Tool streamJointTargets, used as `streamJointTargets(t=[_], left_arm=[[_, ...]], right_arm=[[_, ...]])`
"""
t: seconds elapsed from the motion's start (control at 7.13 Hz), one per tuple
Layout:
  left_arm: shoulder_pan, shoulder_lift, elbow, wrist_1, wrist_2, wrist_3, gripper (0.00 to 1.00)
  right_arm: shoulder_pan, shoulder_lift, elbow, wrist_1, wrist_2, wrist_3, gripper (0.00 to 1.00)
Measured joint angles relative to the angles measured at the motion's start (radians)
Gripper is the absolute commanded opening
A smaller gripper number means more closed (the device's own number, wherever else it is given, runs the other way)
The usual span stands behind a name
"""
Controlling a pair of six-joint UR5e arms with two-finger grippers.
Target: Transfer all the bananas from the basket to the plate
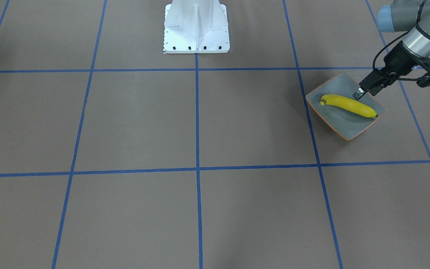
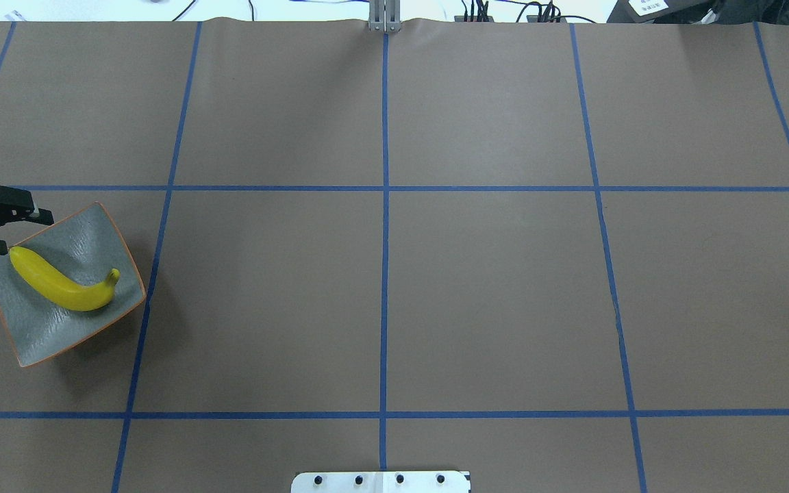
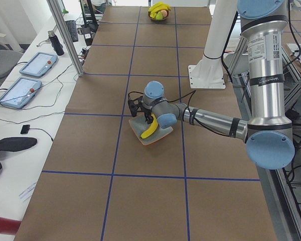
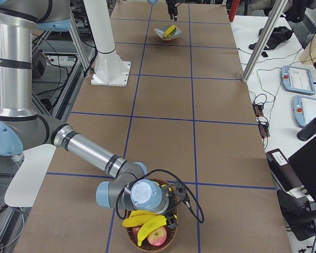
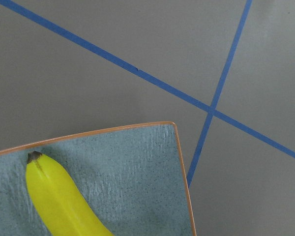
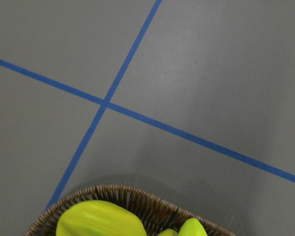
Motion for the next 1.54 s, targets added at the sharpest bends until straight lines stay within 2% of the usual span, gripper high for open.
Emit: streamJointTargets(t=[0.14, 0.56, 0.7, 0.98, 1.54], left_arm=[[0.0, -0.001, 0.001, 0.0, 0.002, 0.0, 0.99], [0.0, -0.002, 0.001, -0.001, 0.007, 0.0, 0.99], [0.0, -0.002, 0.001, -0.001, 0.009, 0.0, 0.99], [0.0, -0.003, 0.001, -0.002, 0.011, -0.001, 0.99], [0.002, -0.019, 0.015, -0.002, 0.012, 0.0, 0.99]], right_arm=[[0.025, 0.002, -0.023, -0.074, -0.001, -0.127, 1.0], [0.037, 0.02, -0.105, -0.183, -0.003, -0.391, 0.98], [0.037, 0.024, -0.113, -0.222, -0.006, -0.447, 0.87], [0.035, 0.027, -0.118, -0.265, -0.015, -0.498, 0.86], [0.031, 0.028, -0.131, -0.275, -0.045, -0.536, 0.8]])
